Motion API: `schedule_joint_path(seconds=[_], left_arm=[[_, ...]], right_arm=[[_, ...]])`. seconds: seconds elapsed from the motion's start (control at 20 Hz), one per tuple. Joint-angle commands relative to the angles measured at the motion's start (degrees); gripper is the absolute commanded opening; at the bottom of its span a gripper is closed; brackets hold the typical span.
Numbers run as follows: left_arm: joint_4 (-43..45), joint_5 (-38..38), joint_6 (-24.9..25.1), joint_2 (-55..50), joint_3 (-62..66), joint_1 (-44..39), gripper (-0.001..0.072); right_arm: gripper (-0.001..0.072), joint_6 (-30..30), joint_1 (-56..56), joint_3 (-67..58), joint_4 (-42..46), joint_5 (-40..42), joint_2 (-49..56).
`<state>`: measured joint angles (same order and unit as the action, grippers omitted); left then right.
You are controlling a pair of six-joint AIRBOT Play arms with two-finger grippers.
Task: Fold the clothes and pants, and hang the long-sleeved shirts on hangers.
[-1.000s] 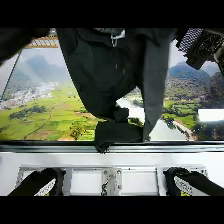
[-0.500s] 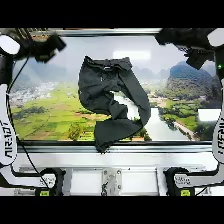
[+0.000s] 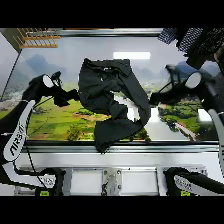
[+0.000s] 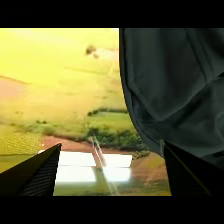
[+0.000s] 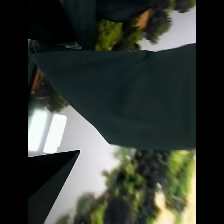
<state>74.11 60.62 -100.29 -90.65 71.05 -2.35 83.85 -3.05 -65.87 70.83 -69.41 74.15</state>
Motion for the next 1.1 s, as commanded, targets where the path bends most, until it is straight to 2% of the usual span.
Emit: schedule_joint_path(seconds=[0.0, 0.15, 0.4, 0.45, 0.55, 0.6, 0.65, 0.7, 0.75, 0.8, 0.9, 0.95, 1.05], left_arm=[[-3.10, -6.47, 0.00, -1.44, -4.85, -3.52, 0.0720], [-5.27, -6.10, 0.00, -5.07, -1.92, -5.49, 0.0720], [-5.07, -5.60, -0.02, -8.11, 4.09, -8.20, 0.0720], [-5.05, -5.53, 0.00, -8.41, 4.72, -8.31, 0.0677], [-5.07, -5.14, -0.02, -8.90, 5.35, -8.31, 0.0424], [-5.07, -5.05, 0.00, -8.90, 5.35, -8.31, 0.0265], [-5.05, -4.81, 0.02, -8.90, 5.35, -8.31, 0.0111], [-5.07, -4.33, 0.44, -8.87, 5.35, -8.31, 0.0038], [-5.07, -3.63, 0.46, -8.87, 5.38, -8.31, 0.0038], [-5.11, -2.54, 0.46, -8.74, 5.38, -8.31, 0.0037], [-5.18, 0.52, 1.79, -6.99, 5.38, -8.50, 0.0012], [-5.11, 2.16, 3.54, -5.16, 5.35, -9.25, 0.0011], [-5.16, 6.23, 7.80, 0.44, 5.31, -13.00, 0.0011]], right_arm=[[0.0718, 0.44, -5.64, 14.62, -4.44, 3.50, -2.10], [0.0718, 0.46, -10.84, 18.80, -5.51, 9.25, -1.95], [0.0718, 0.46, -12.98, 18.86, -5.18, 12.83, -1.36], [0.0718, 0.46, -12.98, 18.86, -4.98, 12.85, -1.31], [0.0717, 0.46, -12.98, 18.86, -4.92, 12.85, -1.27], [0.0713, 0.48, -12.98, 18.86, -4.87, 12.85, -1.27], [0.0674, 0.46, -12.98, 18.86, -4.85, 12.90, -1.27], [0.0402, 0.44, -12.98, 18.86, -4.85, 13.07, -1.27], [0.0175, 0.44, -12.94, 18.86, -4.83, 13.09, -1.27], [0.0117, 0.44, -12.72, 18.84, -4.52, 13.09, -1.27], [0.0102, 0.46, -10.84, 17.62, -2.21, 12.35, -1.29], [0.0020, 0.55, -8.85, 15.63, 0.59, 10.67, -1.31], [0.0018, 1.07, -4.00, 9.60, 6.12, 7.17, -1.46]])
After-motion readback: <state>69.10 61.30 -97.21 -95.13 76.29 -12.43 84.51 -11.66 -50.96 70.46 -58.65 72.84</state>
